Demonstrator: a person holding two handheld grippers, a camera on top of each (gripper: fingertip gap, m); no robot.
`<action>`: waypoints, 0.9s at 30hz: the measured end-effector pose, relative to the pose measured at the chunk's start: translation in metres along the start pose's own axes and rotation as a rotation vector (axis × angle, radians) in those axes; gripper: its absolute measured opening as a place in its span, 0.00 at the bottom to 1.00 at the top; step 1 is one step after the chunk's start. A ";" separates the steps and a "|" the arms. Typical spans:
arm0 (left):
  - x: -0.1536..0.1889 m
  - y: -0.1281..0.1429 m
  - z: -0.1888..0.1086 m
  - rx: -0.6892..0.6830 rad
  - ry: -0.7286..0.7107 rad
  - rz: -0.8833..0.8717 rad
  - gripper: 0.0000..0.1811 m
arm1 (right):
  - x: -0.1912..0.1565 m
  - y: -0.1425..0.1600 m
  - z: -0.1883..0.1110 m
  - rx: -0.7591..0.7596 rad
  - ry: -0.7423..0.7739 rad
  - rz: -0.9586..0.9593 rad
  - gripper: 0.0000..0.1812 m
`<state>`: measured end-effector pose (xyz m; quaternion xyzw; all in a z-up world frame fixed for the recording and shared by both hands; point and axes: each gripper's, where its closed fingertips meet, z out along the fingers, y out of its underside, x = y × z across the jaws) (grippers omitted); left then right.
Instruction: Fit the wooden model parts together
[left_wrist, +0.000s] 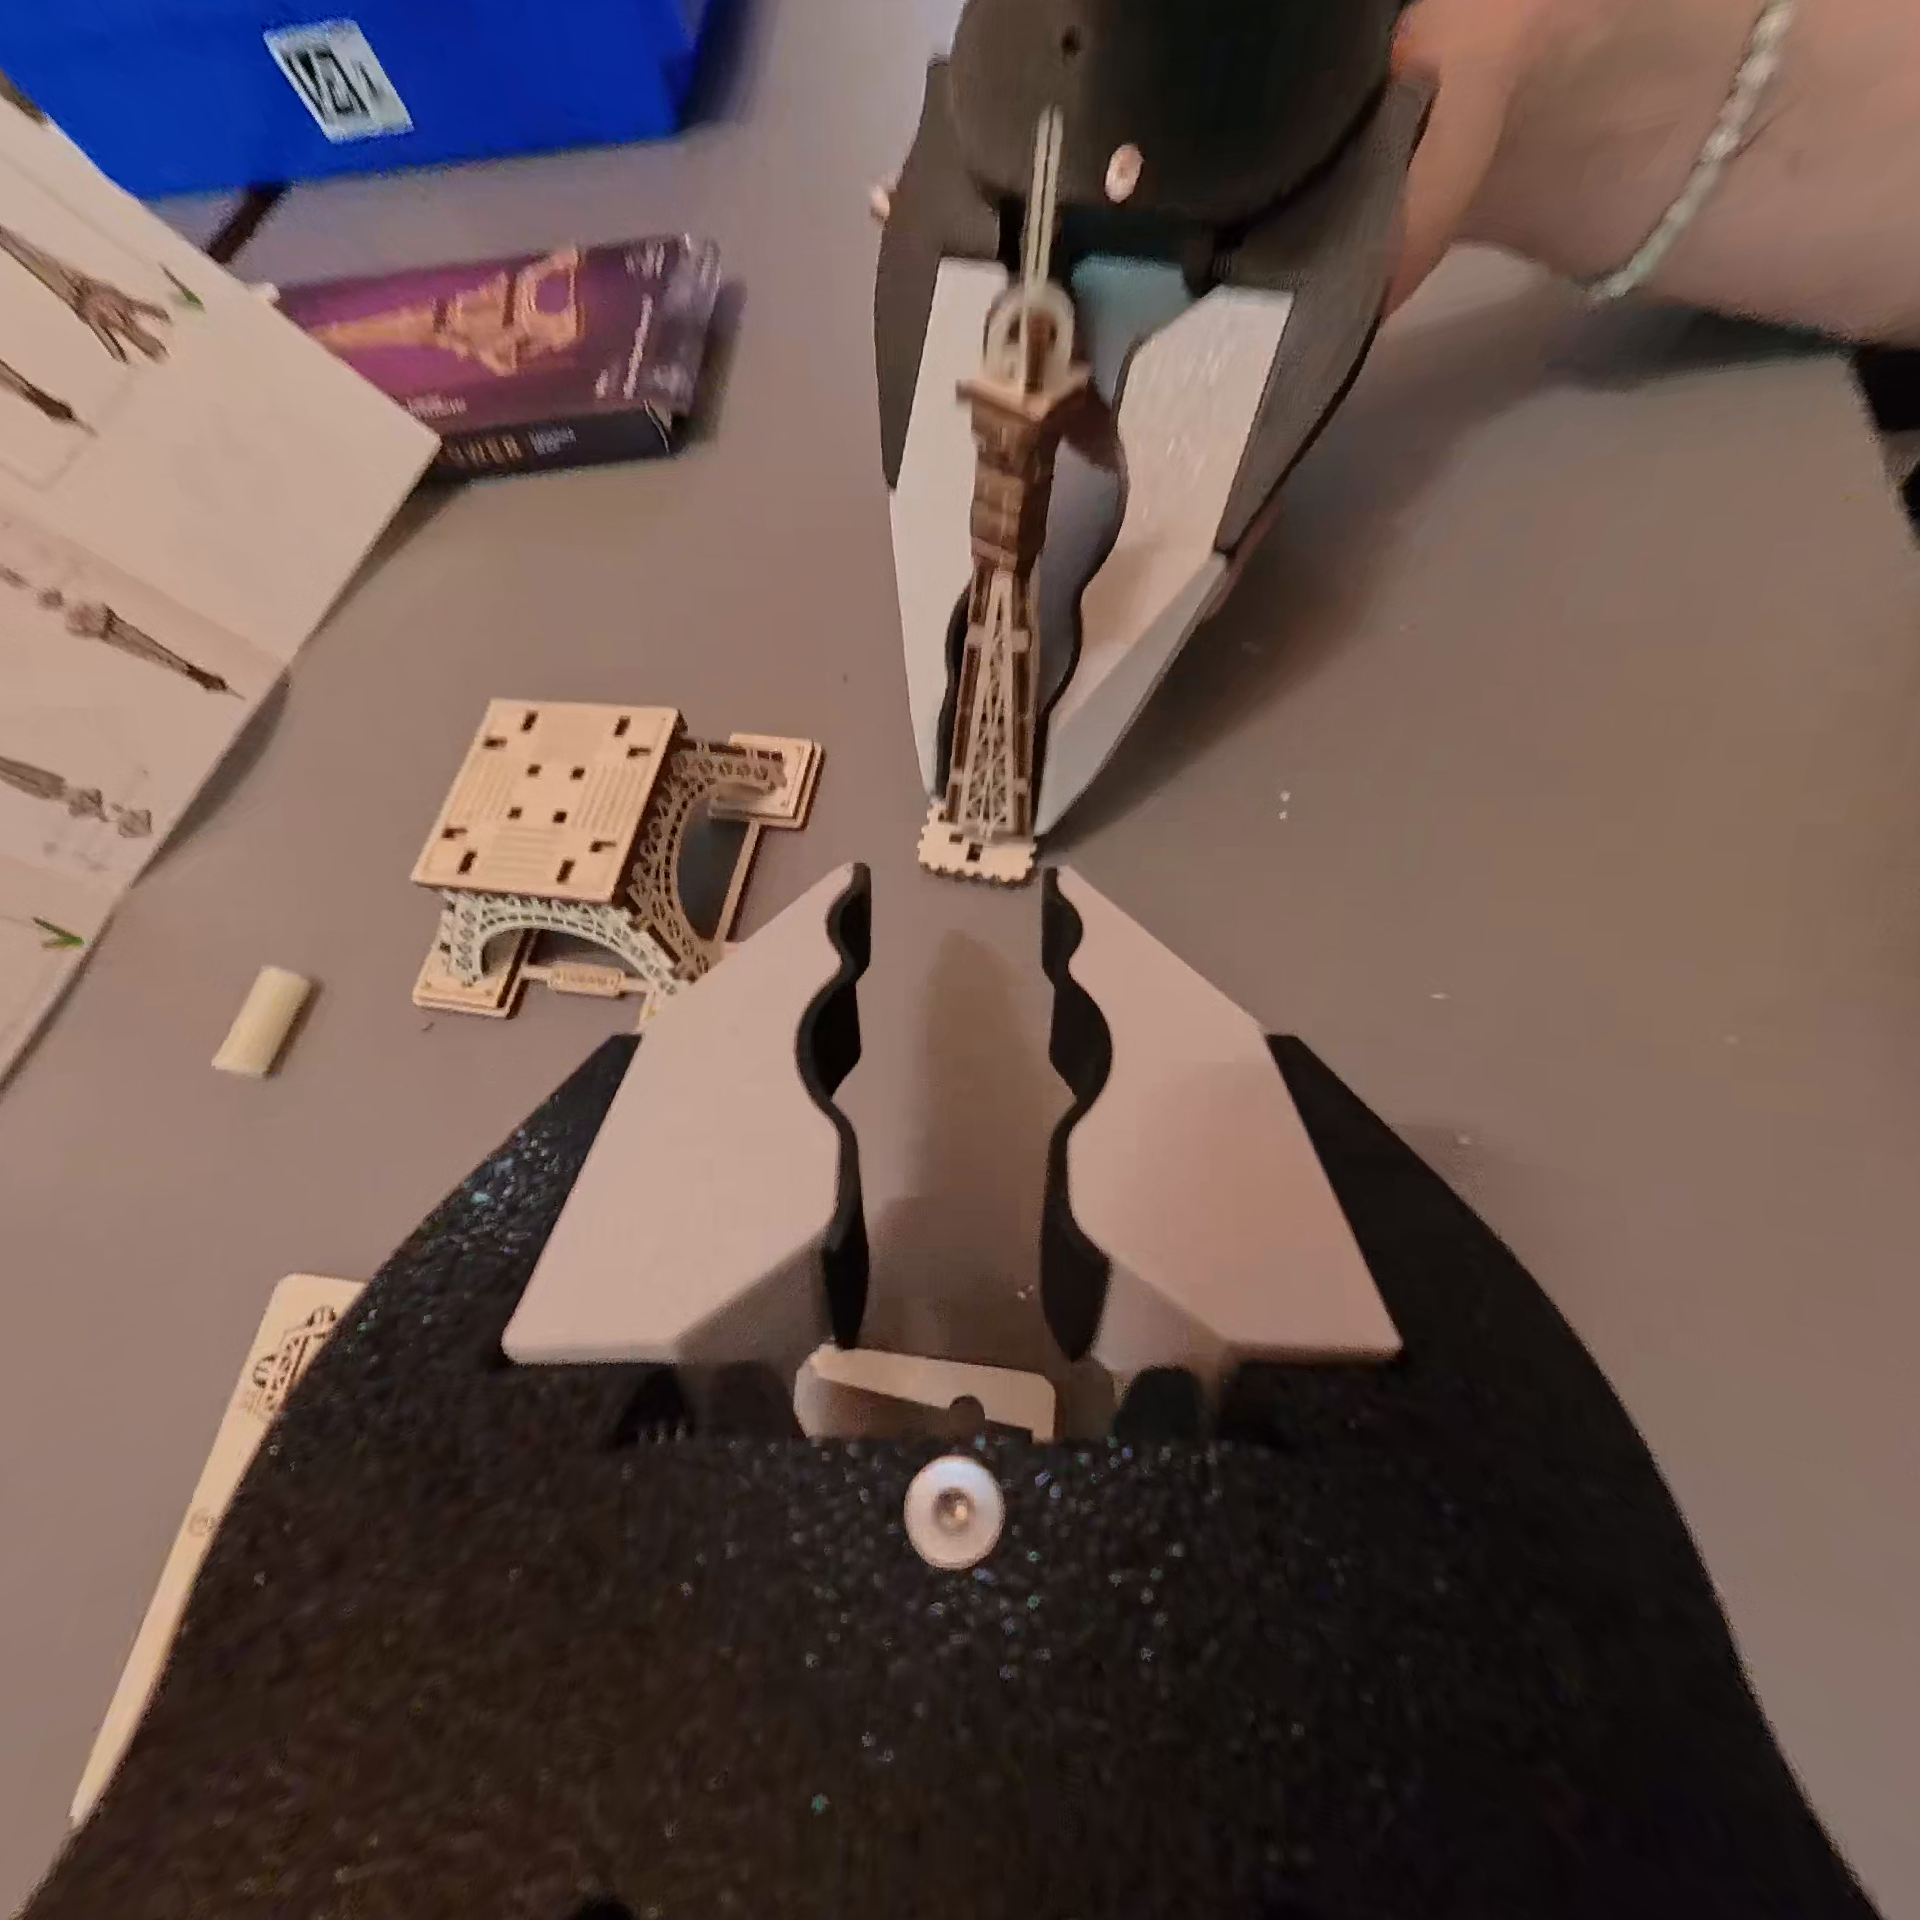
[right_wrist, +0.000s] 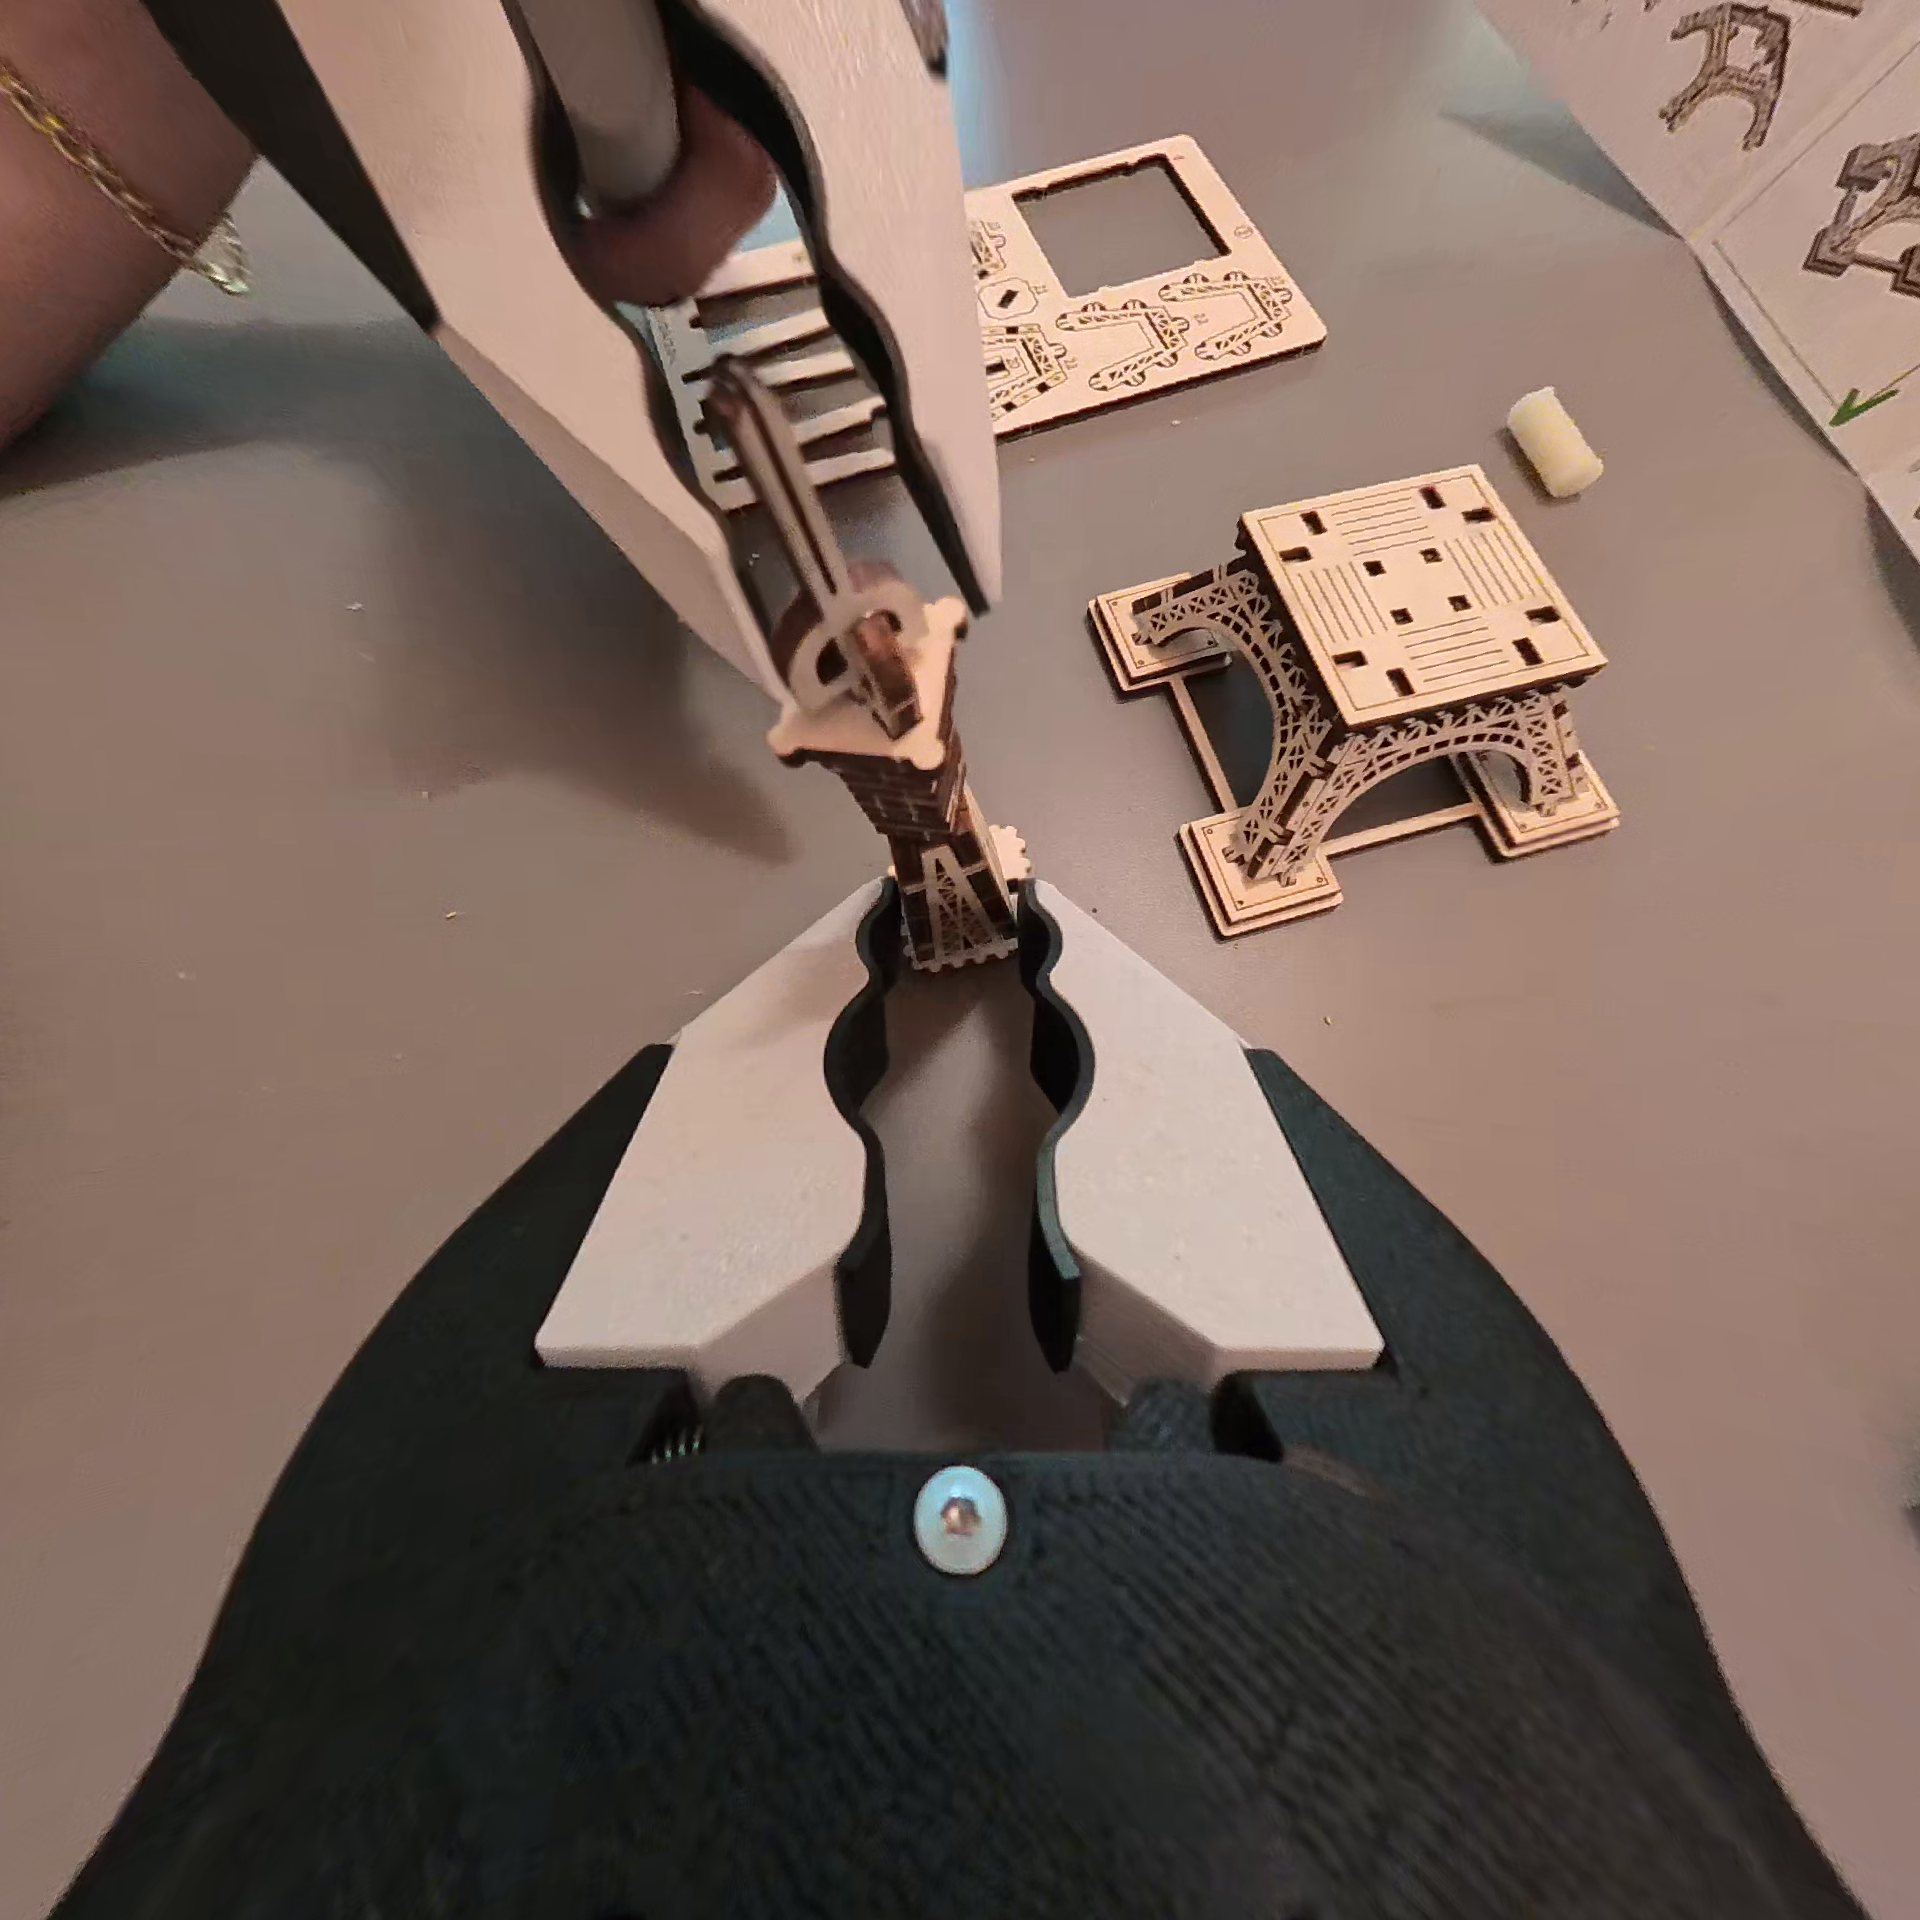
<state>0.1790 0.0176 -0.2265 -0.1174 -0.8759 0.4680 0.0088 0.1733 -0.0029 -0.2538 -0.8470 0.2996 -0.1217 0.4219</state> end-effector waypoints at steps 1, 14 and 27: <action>-0.001 0.005 0.003 -0.028 -0.007 -0.002 0.17 | -0.001 -0.002 -0.002 0.014 -0.009 0.005 0.11; 0.001 0.013 0.046 -0.169 -0.009 -0.046 0.23 | 0.047 -0.009 -0.056 0.224 0.075 0.157 0.11; 0.000 -0.026 0.019 -0.222 -0.509 0.797 0.15 | 0.056 -0.013 -0.065 0.298 0.115 0.157 0.11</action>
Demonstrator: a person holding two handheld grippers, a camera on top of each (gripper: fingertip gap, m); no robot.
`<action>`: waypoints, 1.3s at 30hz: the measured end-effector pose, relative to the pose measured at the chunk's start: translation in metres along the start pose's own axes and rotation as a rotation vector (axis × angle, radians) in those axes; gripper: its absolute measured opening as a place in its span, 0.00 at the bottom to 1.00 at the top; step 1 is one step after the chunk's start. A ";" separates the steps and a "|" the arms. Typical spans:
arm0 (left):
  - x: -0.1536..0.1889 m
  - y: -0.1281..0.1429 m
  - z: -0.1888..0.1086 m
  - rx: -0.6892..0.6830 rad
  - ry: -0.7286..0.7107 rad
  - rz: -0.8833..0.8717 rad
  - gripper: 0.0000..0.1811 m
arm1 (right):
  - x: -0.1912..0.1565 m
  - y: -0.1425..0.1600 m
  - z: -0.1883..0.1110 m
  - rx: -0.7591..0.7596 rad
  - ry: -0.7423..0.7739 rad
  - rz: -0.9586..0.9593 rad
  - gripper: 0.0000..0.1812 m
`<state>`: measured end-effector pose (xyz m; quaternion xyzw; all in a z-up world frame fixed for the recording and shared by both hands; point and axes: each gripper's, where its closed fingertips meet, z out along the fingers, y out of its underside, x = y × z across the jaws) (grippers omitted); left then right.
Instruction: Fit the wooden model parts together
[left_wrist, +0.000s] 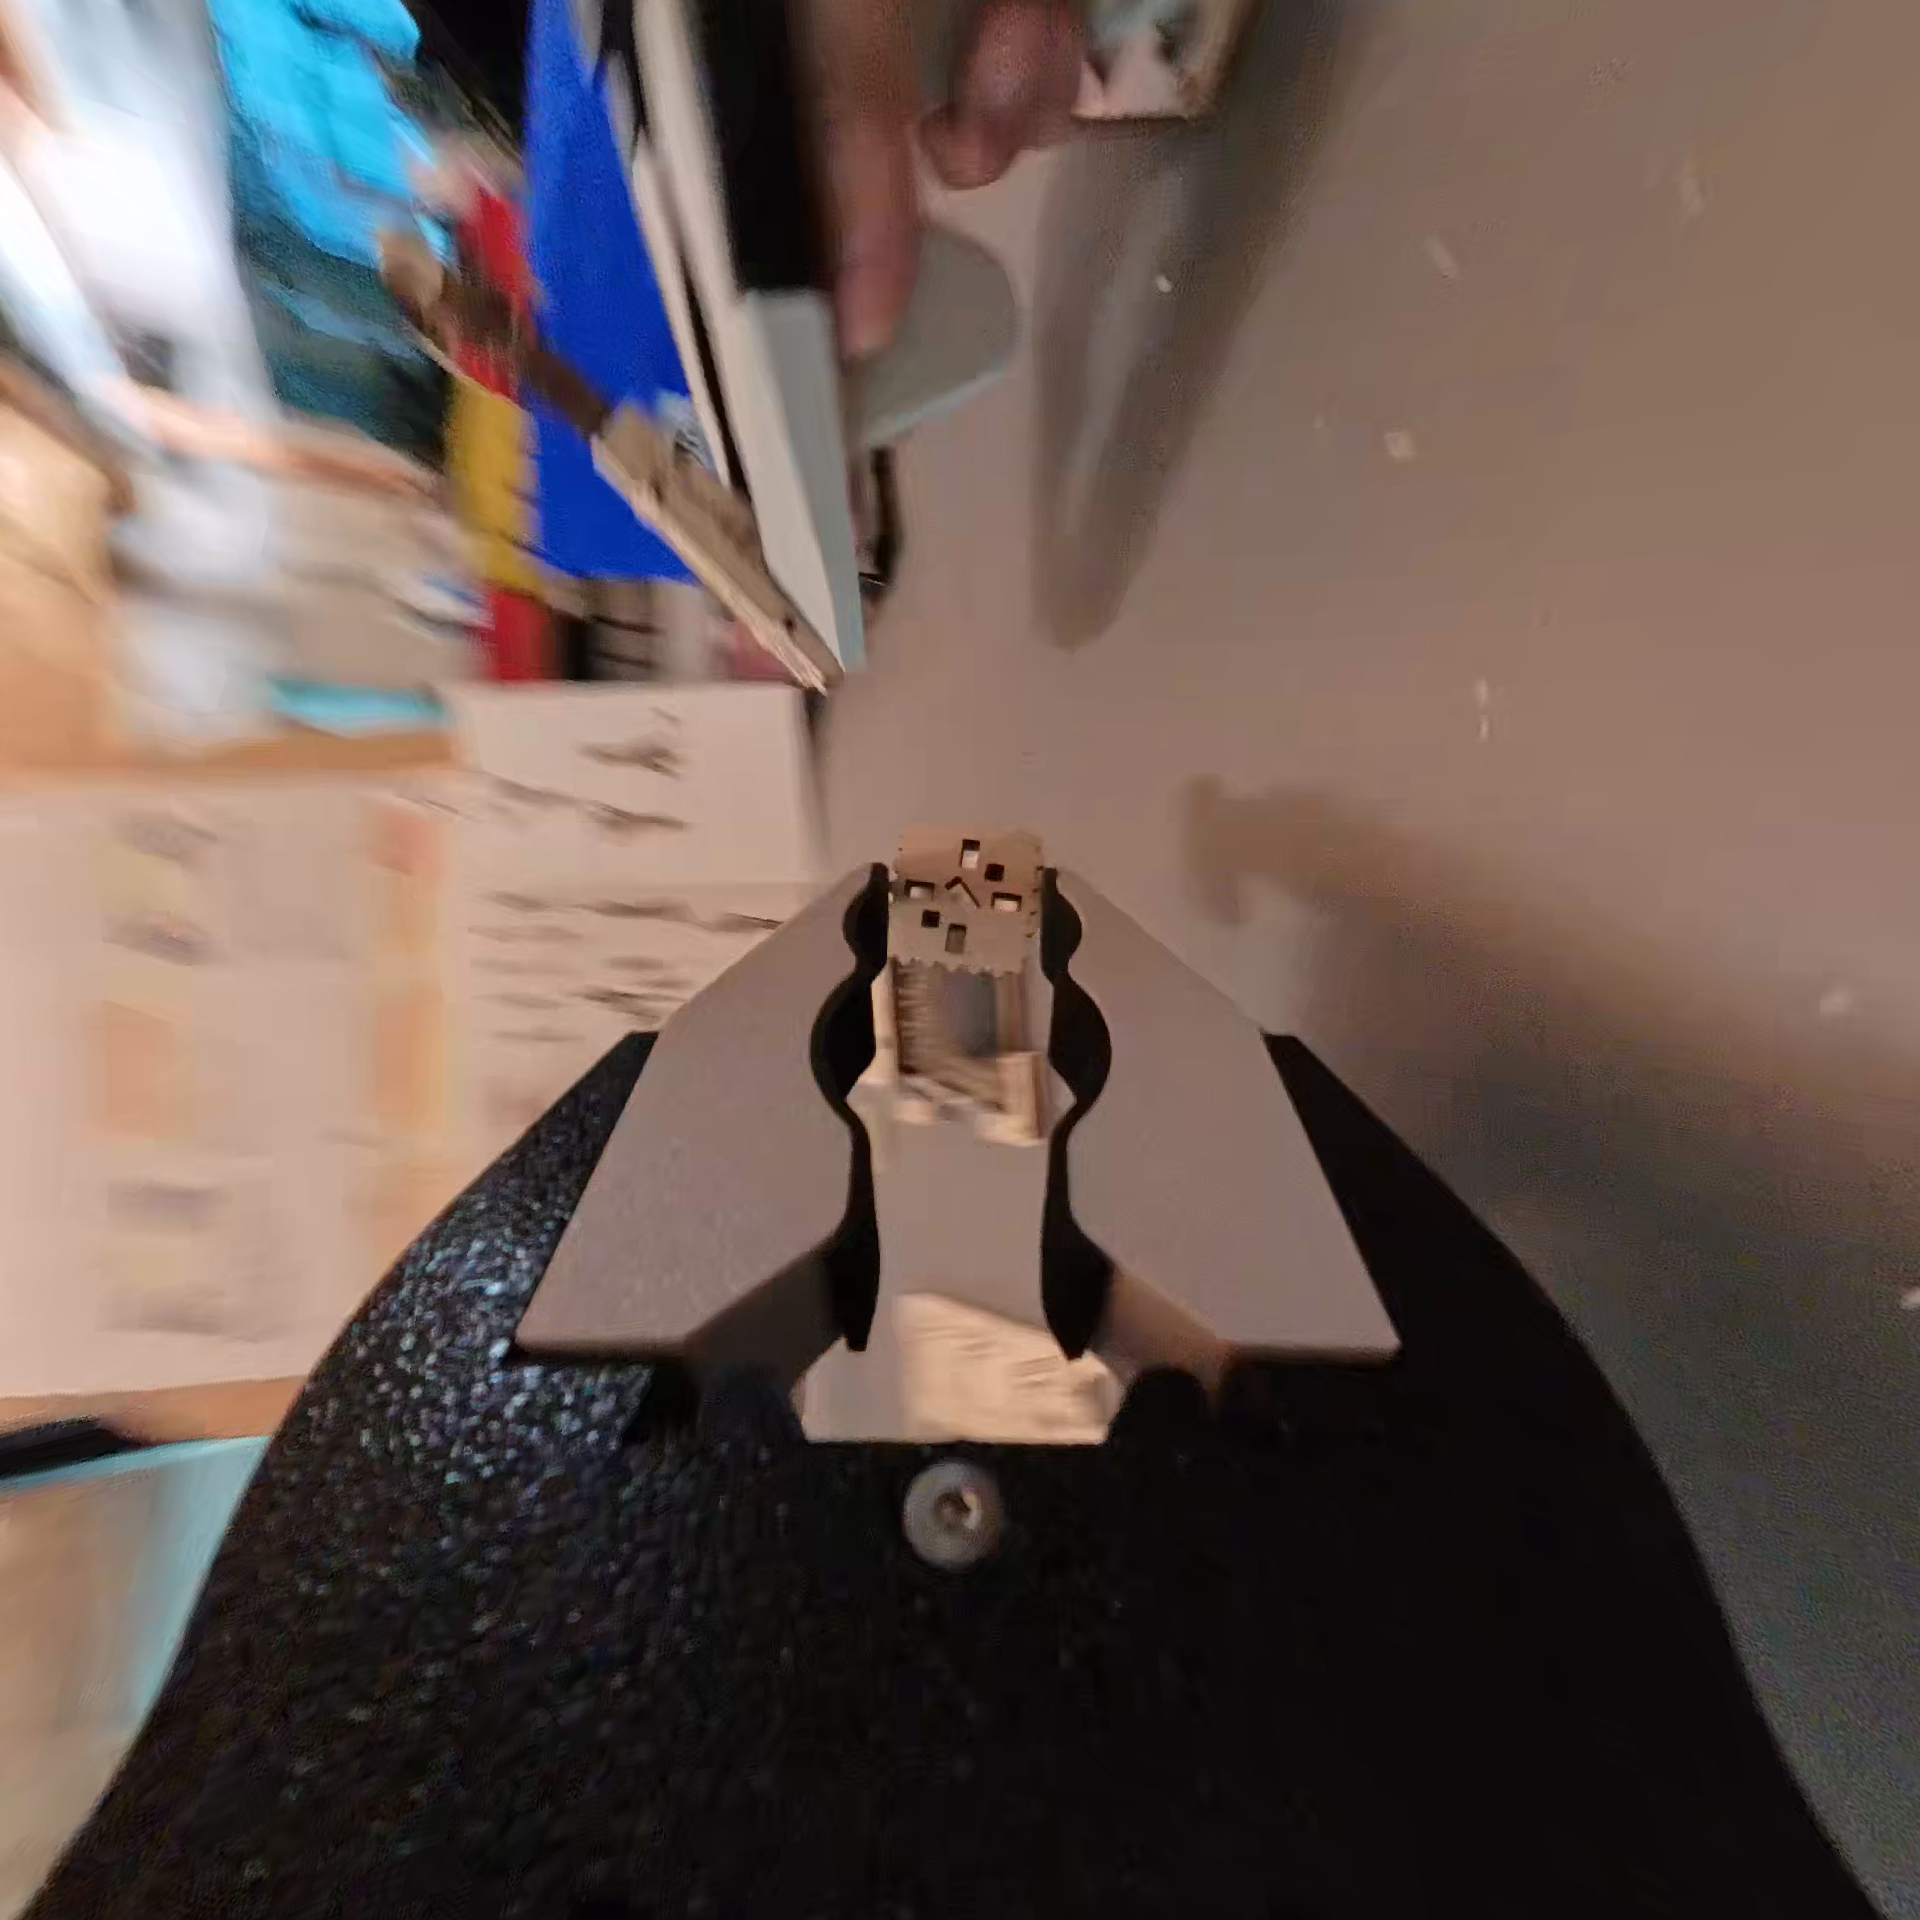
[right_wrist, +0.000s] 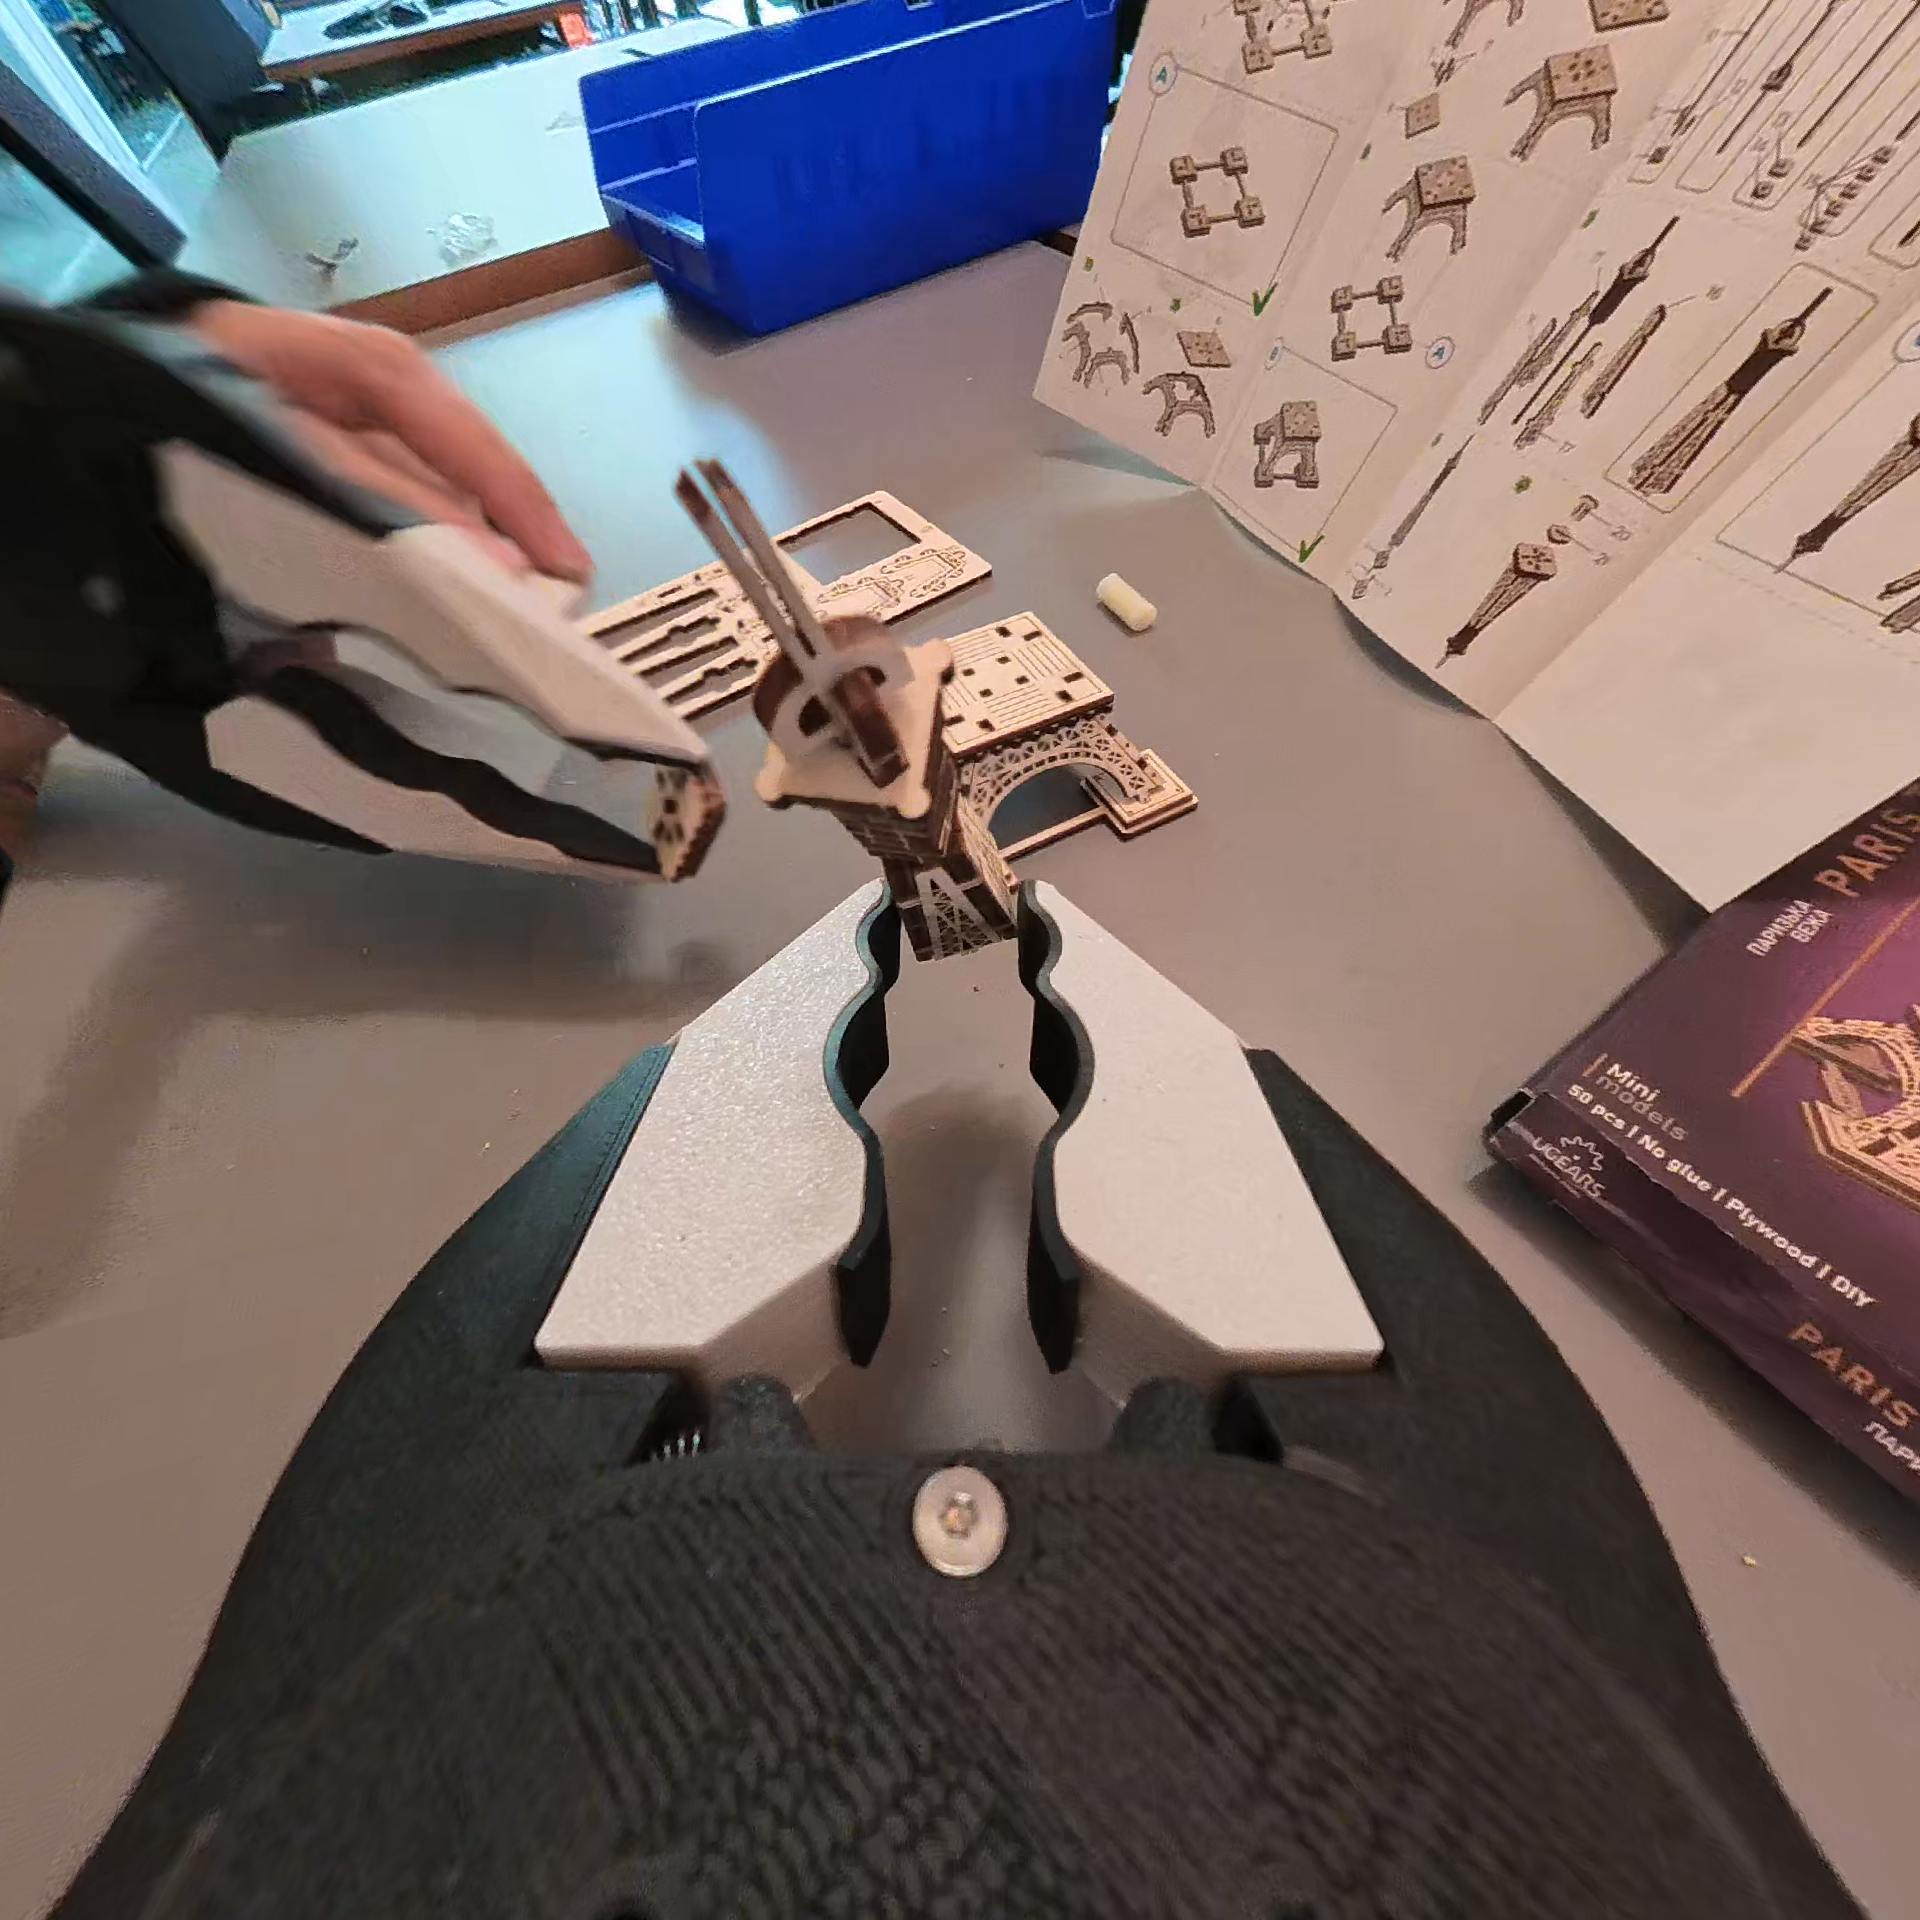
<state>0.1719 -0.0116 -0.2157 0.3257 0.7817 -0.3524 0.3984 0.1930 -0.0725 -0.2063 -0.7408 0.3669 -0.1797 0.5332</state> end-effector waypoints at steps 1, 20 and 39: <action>-0.003 -0.004 -0.004 -0.027 -0.096 0.215 0.15 | 0.000 0.000 0.000 0.002 0.006 -0.009 0.11; 0.038 0.007 -0.007 -0.306 0.318 -0.438 0.24 | 0.003 -0.006 -0.002 0.038 0.040 -0.049 0.11; 0.048 -0.014 0.013 -0.254 0.379 -1.128 0.14 | 0.001 -0.003 -0.001 0.019 0.047 -0.076 0.11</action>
